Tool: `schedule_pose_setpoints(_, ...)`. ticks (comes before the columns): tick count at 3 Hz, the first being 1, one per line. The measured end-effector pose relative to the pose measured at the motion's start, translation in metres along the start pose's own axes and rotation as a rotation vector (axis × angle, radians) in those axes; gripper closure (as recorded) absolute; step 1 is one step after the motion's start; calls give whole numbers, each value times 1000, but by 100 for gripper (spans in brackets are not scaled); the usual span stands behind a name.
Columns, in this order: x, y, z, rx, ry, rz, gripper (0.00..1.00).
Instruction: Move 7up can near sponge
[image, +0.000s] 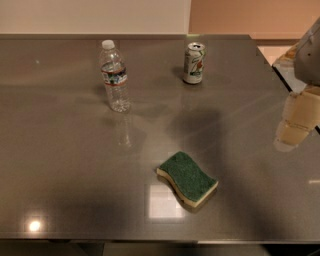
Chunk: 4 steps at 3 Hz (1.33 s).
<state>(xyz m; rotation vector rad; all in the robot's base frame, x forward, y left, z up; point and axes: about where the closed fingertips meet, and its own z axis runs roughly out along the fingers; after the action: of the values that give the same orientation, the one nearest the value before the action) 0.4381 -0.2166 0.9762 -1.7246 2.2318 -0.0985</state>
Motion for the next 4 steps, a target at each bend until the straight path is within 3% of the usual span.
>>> schedule_pose_setpoints(1, 0, 0, 0, 0, 0, 0, 0)
schedule_pose_setpoints(2, -8, -19, 5, 28, -21, -4, 0)
schedule_pose_setpoints(4, -25, -78, 26, 100, -84, 1, 0)
